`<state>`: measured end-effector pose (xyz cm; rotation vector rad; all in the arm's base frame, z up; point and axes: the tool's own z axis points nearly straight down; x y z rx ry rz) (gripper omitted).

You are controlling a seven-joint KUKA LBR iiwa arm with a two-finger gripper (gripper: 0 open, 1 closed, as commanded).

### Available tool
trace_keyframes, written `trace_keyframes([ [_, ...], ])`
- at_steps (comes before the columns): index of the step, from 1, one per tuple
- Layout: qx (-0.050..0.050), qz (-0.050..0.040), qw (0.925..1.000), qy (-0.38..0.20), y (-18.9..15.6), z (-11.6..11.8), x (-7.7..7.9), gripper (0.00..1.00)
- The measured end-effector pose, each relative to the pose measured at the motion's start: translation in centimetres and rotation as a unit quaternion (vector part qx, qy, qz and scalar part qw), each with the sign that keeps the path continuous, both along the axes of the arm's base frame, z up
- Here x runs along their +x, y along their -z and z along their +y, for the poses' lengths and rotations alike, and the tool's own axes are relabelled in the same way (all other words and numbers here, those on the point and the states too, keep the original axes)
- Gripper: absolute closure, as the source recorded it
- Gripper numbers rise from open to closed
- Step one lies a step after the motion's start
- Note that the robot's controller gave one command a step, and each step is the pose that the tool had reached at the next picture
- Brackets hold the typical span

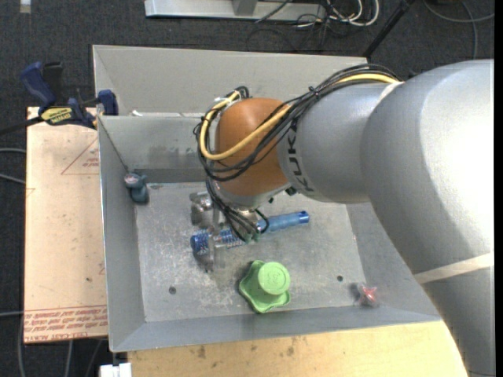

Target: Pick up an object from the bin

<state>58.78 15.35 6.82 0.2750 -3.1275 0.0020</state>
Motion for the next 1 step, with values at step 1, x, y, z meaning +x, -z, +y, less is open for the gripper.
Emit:
trace_keyframes([
  [1,0.001,-0.0004,1.0000,-0.001,-0.11,0.24,-0.01,1.00],
])
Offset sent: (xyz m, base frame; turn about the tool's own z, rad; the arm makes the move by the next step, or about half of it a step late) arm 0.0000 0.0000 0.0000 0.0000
